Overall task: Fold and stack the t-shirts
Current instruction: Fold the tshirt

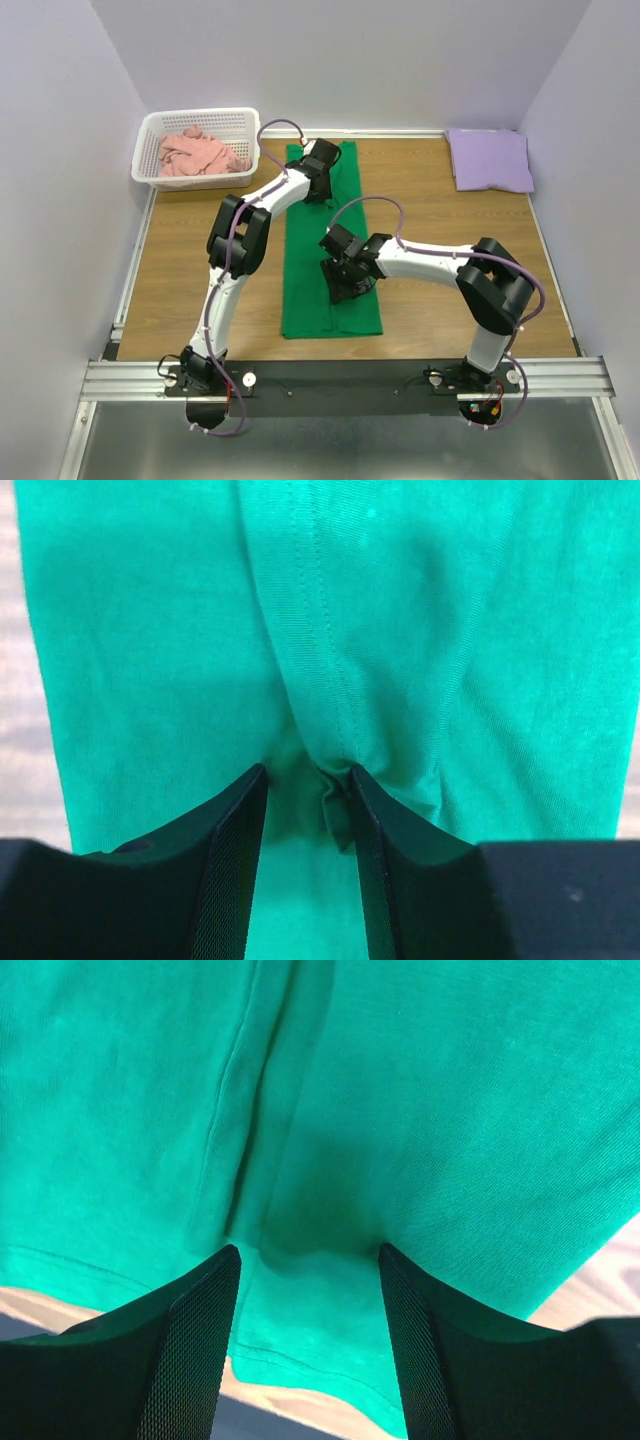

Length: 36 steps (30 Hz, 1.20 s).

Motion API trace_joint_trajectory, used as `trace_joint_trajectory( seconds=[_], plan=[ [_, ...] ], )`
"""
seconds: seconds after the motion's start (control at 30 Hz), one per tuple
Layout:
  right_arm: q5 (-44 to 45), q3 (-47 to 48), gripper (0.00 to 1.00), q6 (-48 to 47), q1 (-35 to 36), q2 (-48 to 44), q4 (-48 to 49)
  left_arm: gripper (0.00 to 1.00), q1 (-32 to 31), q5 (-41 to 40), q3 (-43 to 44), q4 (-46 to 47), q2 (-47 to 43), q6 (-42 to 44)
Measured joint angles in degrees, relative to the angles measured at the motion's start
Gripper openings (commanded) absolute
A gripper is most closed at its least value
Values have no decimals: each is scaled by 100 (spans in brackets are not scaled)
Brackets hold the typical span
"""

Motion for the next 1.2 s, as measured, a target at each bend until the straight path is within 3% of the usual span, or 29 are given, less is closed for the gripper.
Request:
trace_joint_trajectory(
  seconds=[0.13,0.37,0.53,0.63,0.83,0.93,1.03,1.2],
  plan=[
    [31,155,65,2,-98,131,92,51,74,79,164,0,96,74],
    [26,111,66,20,-184,-66,111,81,146,195,-667,79,-575,90],
    [42,109,66,210,-271,-761,-52,82,188,192,-1008,-83,-1687,74],
    [79,35,66,422,-396,-1113,-107,82,197,177,-1410,-7,-2874,74],
    [140,-745,61,1099,-710,-1672,-289,82,195,208,-3840,164,-5169,-70],
    [131,-1016,51,1281,-723,-1676,-374,82,92,376,-5250,136,-5716,-251],
    [103,-1082,50,1290,-726,-1663,-437,82,-192,570,-6339,-50,-6054,-566],
    [-92,-1163,43,1255,-741,-1615,-372,79,-848,981,-7036,-483,-6540,-1421]
  ],
)
